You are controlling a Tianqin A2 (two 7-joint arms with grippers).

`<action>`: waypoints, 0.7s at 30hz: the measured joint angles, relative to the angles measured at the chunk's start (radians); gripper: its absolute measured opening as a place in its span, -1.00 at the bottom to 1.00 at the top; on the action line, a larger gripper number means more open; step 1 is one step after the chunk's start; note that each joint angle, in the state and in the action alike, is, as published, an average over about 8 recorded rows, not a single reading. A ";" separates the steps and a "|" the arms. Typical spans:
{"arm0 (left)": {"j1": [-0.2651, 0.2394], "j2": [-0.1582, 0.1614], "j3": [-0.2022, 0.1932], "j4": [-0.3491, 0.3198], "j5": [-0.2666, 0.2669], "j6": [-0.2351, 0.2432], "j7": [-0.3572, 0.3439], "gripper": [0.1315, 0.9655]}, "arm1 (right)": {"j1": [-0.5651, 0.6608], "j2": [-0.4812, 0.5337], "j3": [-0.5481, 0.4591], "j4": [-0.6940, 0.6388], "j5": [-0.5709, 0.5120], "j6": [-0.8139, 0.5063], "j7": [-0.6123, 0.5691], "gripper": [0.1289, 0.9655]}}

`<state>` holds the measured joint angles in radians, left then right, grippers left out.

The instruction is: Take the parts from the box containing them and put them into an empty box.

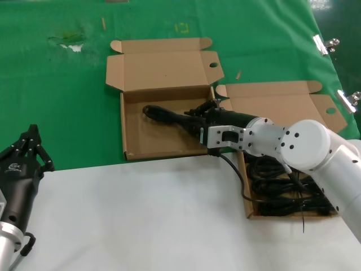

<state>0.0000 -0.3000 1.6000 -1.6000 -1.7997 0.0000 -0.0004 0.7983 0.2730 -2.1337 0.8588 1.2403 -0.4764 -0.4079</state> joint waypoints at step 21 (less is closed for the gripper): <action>0.000 0.000 0.000 0.000 0.000 0.000 0.000 -0.98 | -0.080 0.068 0.044 0.198 -0.017 -0.024 0.162 -0.28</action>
<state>0.0000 -0.3000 1.6000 -1.6000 -1.7997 0.0000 -0.0004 0.7187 0.3409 -2.0901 1.0567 1.2234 -0.5005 -0.2457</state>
